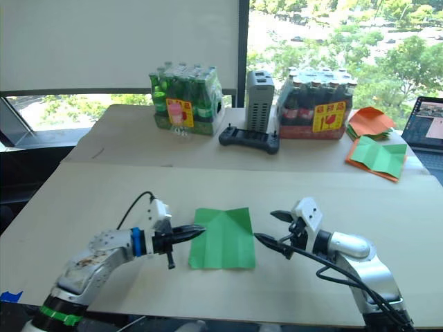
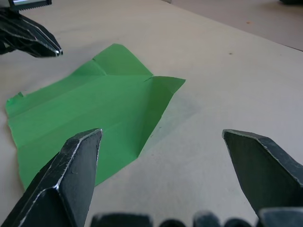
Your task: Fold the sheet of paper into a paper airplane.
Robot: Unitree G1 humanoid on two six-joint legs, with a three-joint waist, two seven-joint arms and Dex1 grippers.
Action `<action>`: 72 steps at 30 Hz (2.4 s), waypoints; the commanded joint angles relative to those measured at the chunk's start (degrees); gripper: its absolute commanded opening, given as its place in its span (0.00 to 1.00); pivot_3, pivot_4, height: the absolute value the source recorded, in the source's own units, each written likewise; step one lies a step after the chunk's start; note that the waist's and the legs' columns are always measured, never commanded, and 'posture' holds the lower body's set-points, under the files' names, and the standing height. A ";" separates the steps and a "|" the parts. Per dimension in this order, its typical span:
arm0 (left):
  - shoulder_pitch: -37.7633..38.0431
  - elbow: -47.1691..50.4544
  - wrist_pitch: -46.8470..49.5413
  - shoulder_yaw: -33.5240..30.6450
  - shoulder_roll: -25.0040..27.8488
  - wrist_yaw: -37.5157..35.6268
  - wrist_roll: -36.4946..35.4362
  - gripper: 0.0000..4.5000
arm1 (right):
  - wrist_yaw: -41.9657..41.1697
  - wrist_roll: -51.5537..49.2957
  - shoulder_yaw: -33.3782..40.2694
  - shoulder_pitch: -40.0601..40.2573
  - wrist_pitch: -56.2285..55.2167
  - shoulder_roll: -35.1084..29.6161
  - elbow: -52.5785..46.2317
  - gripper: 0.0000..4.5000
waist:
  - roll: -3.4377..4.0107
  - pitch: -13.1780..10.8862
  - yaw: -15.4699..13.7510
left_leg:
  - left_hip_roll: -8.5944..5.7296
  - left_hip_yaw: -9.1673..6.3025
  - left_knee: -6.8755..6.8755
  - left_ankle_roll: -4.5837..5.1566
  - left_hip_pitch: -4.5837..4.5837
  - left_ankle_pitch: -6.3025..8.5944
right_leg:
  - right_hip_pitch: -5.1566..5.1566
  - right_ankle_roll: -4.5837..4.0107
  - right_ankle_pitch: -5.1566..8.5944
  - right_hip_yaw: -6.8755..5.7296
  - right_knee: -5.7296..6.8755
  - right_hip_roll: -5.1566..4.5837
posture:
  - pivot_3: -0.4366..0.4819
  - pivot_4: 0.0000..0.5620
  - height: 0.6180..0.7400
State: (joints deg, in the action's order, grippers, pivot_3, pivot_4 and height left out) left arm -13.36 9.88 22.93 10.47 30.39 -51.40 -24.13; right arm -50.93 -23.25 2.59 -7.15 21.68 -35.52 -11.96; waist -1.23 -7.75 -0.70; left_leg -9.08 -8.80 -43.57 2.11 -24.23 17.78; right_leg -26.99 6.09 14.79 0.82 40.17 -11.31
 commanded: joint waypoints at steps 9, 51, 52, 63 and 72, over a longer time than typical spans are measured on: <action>-2.05 -8.45 -3.36 10.20 2.55 -2.25 14.34 0.01 | -0.51 0.09 0.79 0.70 2.65 -4.13 -3.60 1.00 | 0.03 0.04 -0.01 | 0.00 -0.02 -0.02 0.00 0.11 0.00 | 0.13 0.01 0.00 0.00 0.00 -0.01 | 0.48 0.27 0.47; -2.91 -9.12 -4.36 10.17 3.08 -4.99 15.76 0.00 | 9.58 4.18 -13.00 16.04 10.12 -0.85 -24.46 0.00 | 0.04 0.19 -0.27 | 0.03 0.00 0.63 0.14 1.02 0.09 | 0.83 0.05 0.02 0.03 -0.39 -0.05 | 0.48 0.27 0.47; -3.10 -9.27 -4.42 10.26 3.15 -5.26 15.82 0.00 | 10.70 5.18 -13.41 16.63 9.60 -0.34 -24.62 0.00 | 0.03 0.20 -0.27 | 0.02 0.00 0.63 0.14 1.03 0.09 | 0.83 0.05 0.01 0.03 -0.38 -0.05 | 0.48 0.27 0.47; -3.57 -9.78 -4.83 10.65 3.42 -7.09 16.23 0.00 | 17.38 7.16 -10.09 18.41 6.03 5.35 -23.65 0.00 | 0.05 0.22 -0.18 | 0.01 0.00 0.67 0.13 1.09 0.08 | 0.84 0.05 0.02 0.04 -0.37 0.01 | 0.48 0.27 0.47; -3.72 -9.65 -4.60 10.60 3.37 -7.26 16.31 0.00 | 21.02 3.63 -7.26 14.44 5.12 13.67 -19.90 0.00 | 0.07 0.23 -0.07 | 0.02 -0.01 0.68 0.13 1.11 0.08 | 0.85 0.05 0.02 0.05 -0.37 0.05 | 0.48 0.27 0.47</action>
State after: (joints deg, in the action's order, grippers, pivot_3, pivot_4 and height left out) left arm -18.67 2.64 16.77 18.84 32.75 -58.03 -10.58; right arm -30.88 -17.46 -5.91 8.29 28.20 -23.06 -31.32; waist -1.16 -7.52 -0.78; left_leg -9.06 -8.81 -42.87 2.24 -23.12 17.86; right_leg -26.15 6.14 14.81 0.88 39.81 -11.26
